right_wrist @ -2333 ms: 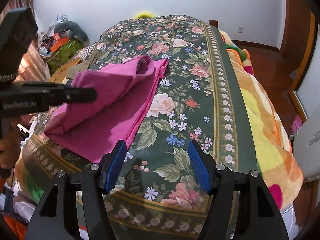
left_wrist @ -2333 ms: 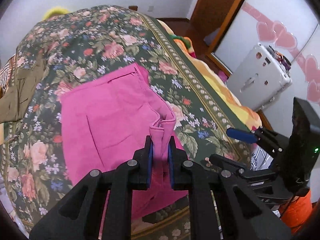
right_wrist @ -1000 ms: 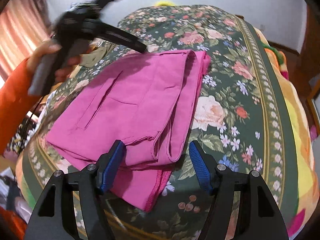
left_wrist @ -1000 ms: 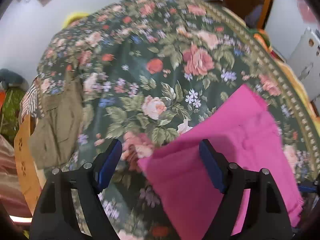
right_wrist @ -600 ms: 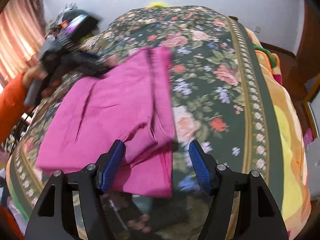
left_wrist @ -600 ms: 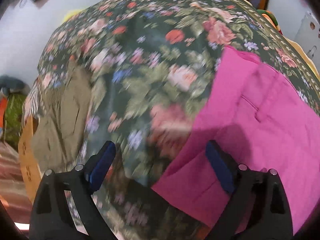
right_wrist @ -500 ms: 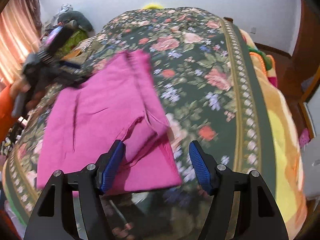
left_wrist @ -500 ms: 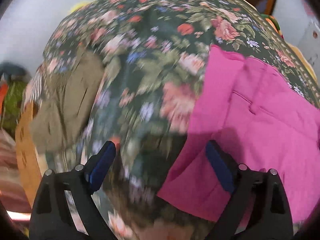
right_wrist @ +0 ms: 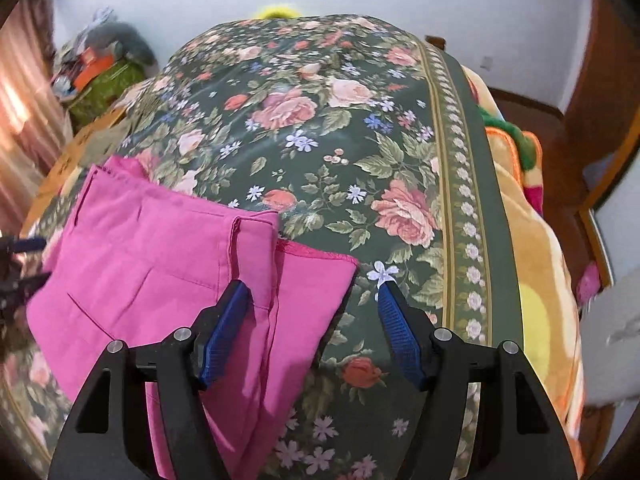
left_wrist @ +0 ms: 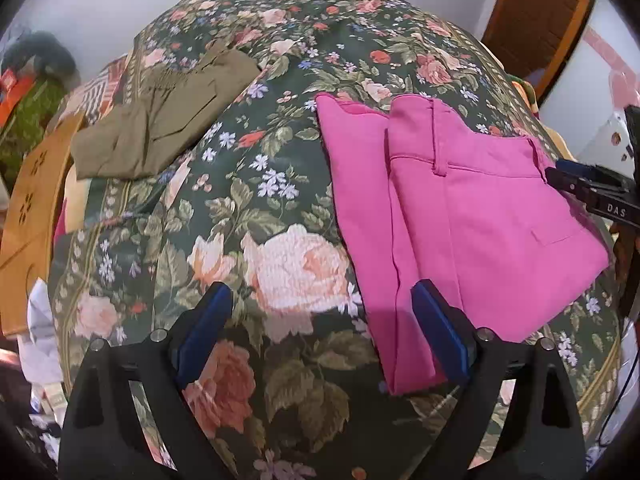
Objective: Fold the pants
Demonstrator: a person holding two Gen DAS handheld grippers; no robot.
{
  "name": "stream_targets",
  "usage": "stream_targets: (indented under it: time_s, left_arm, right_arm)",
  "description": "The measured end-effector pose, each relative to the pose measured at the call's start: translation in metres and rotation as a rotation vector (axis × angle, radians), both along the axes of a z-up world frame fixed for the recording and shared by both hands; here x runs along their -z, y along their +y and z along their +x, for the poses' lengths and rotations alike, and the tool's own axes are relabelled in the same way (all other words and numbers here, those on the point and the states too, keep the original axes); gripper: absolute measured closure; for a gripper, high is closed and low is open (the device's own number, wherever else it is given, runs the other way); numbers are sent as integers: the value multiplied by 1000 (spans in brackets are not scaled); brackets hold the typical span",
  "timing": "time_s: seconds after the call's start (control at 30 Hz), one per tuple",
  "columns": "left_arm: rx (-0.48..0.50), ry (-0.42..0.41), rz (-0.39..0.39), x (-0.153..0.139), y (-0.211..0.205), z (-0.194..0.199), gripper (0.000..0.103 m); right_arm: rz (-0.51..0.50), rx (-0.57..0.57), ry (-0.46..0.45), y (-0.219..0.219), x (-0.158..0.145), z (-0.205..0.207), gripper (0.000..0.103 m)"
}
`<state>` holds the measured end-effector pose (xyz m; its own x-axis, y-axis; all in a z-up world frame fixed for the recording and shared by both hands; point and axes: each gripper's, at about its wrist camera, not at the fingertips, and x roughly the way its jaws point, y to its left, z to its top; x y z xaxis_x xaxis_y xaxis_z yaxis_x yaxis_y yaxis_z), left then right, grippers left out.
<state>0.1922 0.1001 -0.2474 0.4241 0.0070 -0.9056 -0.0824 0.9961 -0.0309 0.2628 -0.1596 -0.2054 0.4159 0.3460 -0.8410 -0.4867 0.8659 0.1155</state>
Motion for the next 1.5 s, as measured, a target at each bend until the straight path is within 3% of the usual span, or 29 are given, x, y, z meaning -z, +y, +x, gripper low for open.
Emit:
stream_targets:
  time_s: [0.17, 0.27, 0.57, 0.7, 0.83, 1.0, 1.13, 1.33, 1.5]
  left_arm:
    - [1, -10, 36, -5, 2, -5, 10]
    - [-23, -21, 13, -2, 6, -9, 10]
    - [-26, -57, 58, -6, 2, -20, 10]
    - [-33, -61, 70, -12, 5, -24, 10]
    - [-39, -83, 73, -26, 9, -20, 10]
    - [-8, -109, 18, -40, 4, 3, 10]
    - [29, -81, -83, -33, -4, 29, 10]
    - [65, 19, -142, 3, -13, 58, 10]
    - [73, 11, -174, 7, -13, 67, 10]
  right_arm:
    - [18, 10, -24, -11, -19, -23, 40]
    - [59, 15, -12, -21, -27, -41, 40]
    - [124, 91, 104, -45, 3, -73, 40]
    - [140, 121, 119, -59, -2, -75, 40]
    - [135, 124, 75, -62, -17, -75, 40]
    - [165, 96, 5, -48, -38, -65, 38]
    - [181, 73, -11, -33, -38, -57, 38]
    - [199, 75, 76, -20, -10, -42, 38]
    - [218, 67, 123, -15, 10, -37, 36]
